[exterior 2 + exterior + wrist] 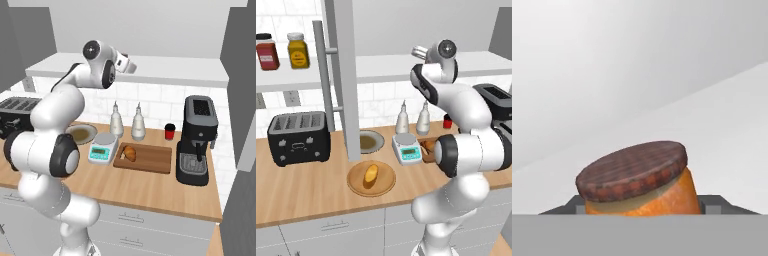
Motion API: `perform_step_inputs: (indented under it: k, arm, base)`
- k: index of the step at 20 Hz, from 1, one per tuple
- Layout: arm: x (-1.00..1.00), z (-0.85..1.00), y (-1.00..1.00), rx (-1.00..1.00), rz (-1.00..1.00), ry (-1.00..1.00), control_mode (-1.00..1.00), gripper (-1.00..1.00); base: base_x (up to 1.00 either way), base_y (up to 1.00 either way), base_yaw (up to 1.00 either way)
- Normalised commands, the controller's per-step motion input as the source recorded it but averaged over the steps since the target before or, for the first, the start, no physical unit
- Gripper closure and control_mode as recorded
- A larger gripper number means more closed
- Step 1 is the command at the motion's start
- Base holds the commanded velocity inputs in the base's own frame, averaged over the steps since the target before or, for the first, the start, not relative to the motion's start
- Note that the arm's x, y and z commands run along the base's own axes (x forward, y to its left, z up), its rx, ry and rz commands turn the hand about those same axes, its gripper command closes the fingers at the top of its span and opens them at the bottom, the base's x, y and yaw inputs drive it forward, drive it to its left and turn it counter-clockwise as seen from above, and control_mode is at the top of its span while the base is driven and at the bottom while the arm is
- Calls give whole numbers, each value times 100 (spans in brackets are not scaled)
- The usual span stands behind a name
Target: From the different types of pastries on the counter, select a croissant and place it on the cutting board. Then retrieve a jar of jam from the cabinet and place it alongside the croissant on the cutting board.
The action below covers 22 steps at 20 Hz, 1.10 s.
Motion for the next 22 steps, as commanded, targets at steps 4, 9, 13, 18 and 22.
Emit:
perform_step_inputs:
  k: [4,9,13,18,22]
  arm:
    - [-68,45,-11,0,7,-32,-100,100]
    - [-100,70,-1,0,3,-39,-100,100]
    - [-81,16,0,0,4,-23,-100,100]
    - [-94,9,-6,0,-3,0,-100,100]
    - [-100,5,-11,0,-8,3,-100,100]
  base:
    - [0,0,0]
    - [0,0,0]
    - [0,0,0]
    - [0,0,0]
    - [0,0,0]
